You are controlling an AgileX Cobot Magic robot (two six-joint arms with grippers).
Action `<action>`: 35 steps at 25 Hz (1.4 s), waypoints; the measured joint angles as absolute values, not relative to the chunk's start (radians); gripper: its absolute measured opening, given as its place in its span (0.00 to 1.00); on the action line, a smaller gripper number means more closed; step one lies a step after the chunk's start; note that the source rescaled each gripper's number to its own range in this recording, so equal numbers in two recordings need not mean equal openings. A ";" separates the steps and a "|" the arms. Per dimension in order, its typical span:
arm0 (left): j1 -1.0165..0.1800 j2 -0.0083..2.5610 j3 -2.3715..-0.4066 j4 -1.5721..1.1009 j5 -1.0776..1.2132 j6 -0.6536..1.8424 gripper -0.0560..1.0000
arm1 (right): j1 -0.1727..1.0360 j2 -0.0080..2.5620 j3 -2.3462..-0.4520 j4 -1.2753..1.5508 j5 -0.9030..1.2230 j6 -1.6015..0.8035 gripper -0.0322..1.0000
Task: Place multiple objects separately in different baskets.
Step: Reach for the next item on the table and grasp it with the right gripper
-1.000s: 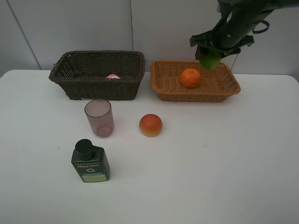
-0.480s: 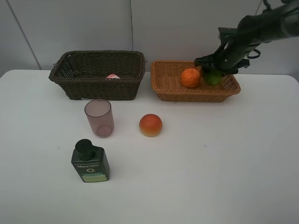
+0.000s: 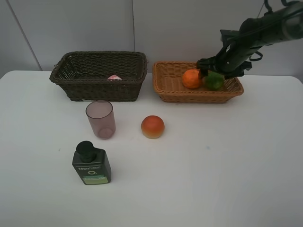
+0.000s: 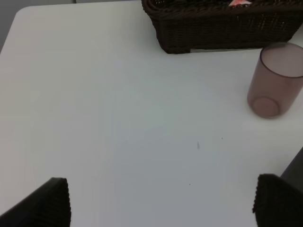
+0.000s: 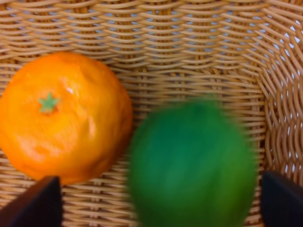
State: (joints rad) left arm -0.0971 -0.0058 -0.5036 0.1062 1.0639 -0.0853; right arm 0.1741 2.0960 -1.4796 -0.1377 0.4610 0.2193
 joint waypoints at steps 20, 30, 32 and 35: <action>-0.097 -0.006 -0.504 0.106 1.064 -0.085 1.00 | 0.497 1.920 -1.481 -0.086 0.908 0.449 0.98; -0.097 -0.006 -0.504 0.106 1.064 -0.085 1.00 | 0.664 2.016 -1.547 -0.086 0.933 0.677 0.98; -0.097 -0.006 -0.504 0.106 1.064 -0.085 1.00 | 0.680 2.063 -1.598 -0.086 0.952 0.697 0.98; -0.097 -0.006 -0.504 0.106 1.064 -0.085 1.00 | 0.690 2.121 -1.660 -0.086 0.988 0.721 0.98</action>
State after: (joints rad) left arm -0.0971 -0.0058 -0.5036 0.1062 1.0639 -0.0853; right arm 0.6905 2.1210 -1.6605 -0.0863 0.9881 0.7211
